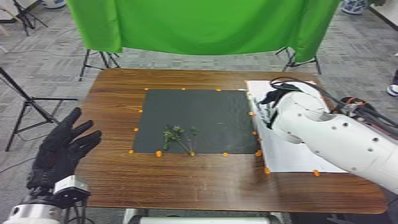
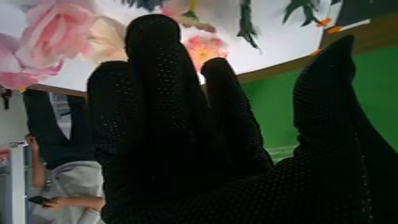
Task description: Arrange flowers
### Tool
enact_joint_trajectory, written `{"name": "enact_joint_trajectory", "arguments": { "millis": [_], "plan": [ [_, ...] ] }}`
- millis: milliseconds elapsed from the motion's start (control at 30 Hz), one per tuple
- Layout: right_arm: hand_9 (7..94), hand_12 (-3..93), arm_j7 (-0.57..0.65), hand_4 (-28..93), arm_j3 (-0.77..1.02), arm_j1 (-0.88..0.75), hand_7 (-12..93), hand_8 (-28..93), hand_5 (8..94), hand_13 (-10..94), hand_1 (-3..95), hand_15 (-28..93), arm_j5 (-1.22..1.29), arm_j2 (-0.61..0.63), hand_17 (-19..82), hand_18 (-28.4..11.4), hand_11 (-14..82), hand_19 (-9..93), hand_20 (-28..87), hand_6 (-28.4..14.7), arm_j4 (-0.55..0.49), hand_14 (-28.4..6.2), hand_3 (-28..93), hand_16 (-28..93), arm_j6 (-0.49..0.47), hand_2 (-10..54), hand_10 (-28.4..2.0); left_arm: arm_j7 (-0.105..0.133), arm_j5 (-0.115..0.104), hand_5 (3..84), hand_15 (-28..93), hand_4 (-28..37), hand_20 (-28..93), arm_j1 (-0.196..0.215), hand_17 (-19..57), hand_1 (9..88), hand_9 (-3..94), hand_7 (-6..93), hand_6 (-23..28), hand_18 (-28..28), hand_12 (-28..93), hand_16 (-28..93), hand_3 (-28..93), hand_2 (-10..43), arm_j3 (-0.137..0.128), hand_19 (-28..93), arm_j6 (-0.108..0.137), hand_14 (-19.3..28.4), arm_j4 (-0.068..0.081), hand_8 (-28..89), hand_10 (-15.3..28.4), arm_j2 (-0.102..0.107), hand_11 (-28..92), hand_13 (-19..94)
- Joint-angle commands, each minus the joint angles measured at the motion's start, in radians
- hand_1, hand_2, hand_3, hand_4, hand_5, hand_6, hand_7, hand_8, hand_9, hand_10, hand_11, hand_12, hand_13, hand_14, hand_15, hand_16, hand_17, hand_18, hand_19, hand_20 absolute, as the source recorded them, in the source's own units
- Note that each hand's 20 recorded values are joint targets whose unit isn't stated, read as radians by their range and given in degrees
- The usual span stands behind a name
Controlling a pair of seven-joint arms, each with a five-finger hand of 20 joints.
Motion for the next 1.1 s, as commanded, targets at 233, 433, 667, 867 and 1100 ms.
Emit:
{"name": "enact_joint_trajectory", "arguments": {
  "millis": [233,433,667,867,1100],
  "plan": [
    [63.9,15.4,0.006,-21,-0.038,0.003,13,-8,52.7,71,26.1,58,-0.033,-0.045,52,-16.0,20.9,93,-1,-10.4,0.019,-16.2,76,10,-0.020,6.4,-21.9,-0.044,0.028,29.4,55,-19.3,-6,-0.022,-6.1,30.7,25.1,7.6,6.2,28.4,12,-12,64,6.3,0.000,57,-0.015,27.6,0.007,-7,17.8,-0.042,22,20],
    [67.0,15.1,0.037,-21,-0.032,-0.007,13,-8,52.8,74,26.5,58,-0.032,-0.070,55,-15.2,20.9,93,-2,-9.7,0.046,-15.2,76,10,-0.064,6.0,-22.0,-0.069,0.050,29.4,55,-19.3,-6,-0.041,-6.0,30.7,25.1,7.6,6.2,28.4,12,-12,63,6.4,0.001,57,-0.028,27.6,0.010,-7,17.7,-0.061,22,20],
    [72.2,15.0,0.037,-21,-0.035,-0.007,12,-8,53.6,78,27.3,55,-0.025,-0.085,59,-13.7,20.3,93,-4,-10.3,0.059,-13.6,75,10,-0.074,4.0,-22.4,-0.074,0.053,29.4,55,-19.3,-6,-0.046,-6.0,30.6,25.1,7.7,6.3,28.4,12,-12,64,6.3,0.003,57,-0.029,27.6,0.011,-7,17.8,-0.066,22,20],
    [71.9,15.3,0.027,-21,-0.046,-0.018,12,-8,53.4,78,28.9,55,-0.020,-0.097,59,-13.8,20.6,93,-4,-10.2,0.066,-13.6,75,11,-0.099,2.5,-21.9,-0.083,0.059,29.4,55,-19.3,-6,-0.056,-6.0,30.7,25.1,7.7,6.3,28.4,12,-12,63,6.4,0.007,57,-0.038,27.6,0.014,-7,17.9,-0.074,22,20],
    [72.3,16.0,0.016,-22,-0.109,-0.017,15,-9,57.8,77,34.9,56,-0.050,-0.103,57,-13.7,23.0,93,-4,-8.0,0.076,-12.4,72,12,-0.113,0.6,-19.1,-0.117,0.080,29.3,55,-19.2,-6,-0.076,-6.0,30.8,25.1,7.7,6.2,28.4,12,-12,63,6.5,0.007,57,-0.053,27.6,0.019,-7,17.8,-0.095,22,20]
  ]
}}
